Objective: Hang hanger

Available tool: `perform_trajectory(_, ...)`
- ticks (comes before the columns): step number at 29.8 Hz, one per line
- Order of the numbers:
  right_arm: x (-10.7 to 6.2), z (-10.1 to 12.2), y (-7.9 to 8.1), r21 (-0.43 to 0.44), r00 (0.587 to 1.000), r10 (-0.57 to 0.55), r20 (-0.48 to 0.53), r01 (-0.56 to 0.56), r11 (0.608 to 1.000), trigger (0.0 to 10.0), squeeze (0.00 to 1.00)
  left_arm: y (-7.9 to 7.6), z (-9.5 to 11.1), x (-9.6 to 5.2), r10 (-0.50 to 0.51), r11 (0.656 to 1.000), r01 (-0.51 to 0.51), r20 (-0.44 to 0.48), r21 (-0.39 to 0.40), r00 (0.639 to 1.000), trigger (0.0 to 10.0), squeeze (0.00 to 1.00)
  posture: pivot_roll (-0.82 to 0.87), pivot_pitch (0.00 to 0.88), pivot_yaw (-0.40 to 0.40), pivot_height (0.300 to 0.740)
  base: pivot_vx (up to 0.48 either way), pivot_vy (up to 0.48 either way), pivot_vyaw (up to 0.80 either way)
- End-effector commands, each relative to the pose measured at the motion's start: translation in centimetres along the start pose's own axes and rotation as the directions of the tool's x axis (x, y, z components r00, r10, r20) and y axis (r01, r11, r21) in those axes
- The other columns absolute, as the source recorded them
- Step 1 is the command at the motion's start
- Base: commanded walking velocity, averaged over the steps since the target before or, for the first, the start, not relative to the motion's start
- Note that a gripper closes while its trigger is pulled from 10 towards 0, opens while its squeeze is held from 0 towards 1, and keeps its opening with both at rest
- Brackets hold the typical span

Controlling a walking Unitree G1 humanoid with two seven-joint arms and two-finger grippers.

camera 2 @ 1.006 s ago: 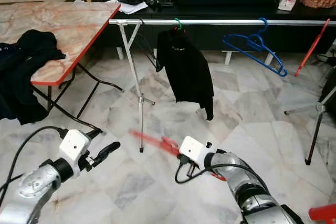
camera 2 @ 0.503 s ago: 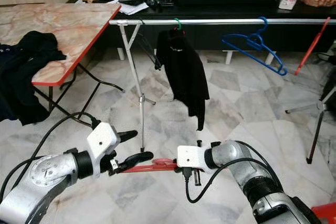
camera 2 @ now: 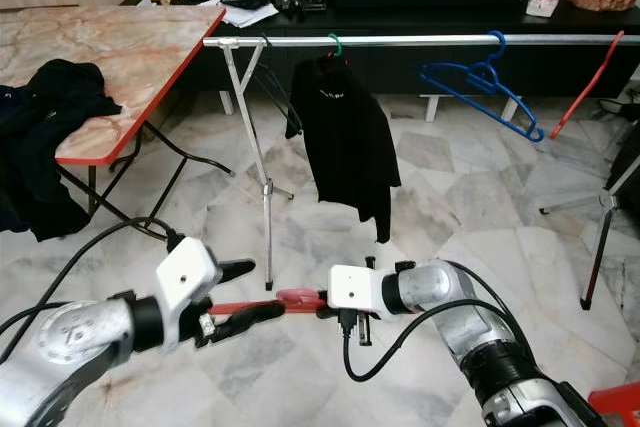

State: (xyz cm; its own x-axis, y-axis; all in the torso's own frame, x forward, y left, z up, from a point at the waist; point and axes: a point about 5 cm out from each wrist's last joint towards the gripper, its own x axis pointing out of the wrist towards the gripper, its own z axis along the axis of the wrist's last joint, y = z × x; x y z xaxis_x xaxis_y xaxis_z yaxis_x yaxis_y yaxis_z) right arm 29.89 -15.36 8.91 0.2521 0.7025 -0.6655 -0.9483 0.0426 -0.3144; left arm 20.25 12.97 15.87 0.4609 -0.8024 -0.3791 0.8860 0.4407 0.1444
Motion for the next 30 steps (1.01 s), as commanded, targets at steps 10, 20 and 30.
perform_trajectory(10, -0.6, 2.8, -0.3, -0.035, 0.995, 0.030, 0.099, -0.027, 0.999, 10.0, 0.00, -1.6, 1.1, 0.4, -0.134, 0.990, 0.136, -0.032, 0.048, 0.990, 10.0, 0.00, -0.01, 0.027, 0.044, 0.740, 0.000, 0.000, 0.00)
perform_trajectory(20, -1.0, 3.5, 0.4, -0.061, 0.991, 0.080, 0.109, -0.073, 0.995, 10.0, 0.00, -3.0, 2.5, 1.9, -0.219, 0.974, 0.217, 0.031, 0.065, 0.975, 10.0, 0.00, -0.01, 0.035, 0.050, 0.740, 0.000, 0.000, 0.00)
perform_trajectory(30, -1.4, 4.4, 0.5, -0.066, 0.988, 0.091, 0.123, -0.083, 0.994, 10.0, 0.00, -3.6, 2.9, 2.7, -0.263, 0.963, 0.259, 0.038, 0.072, 0.964, 10.0, 0.00, -0.01, 0.036, 0.052, 0.740, 0.000, 0.000, 0.00)
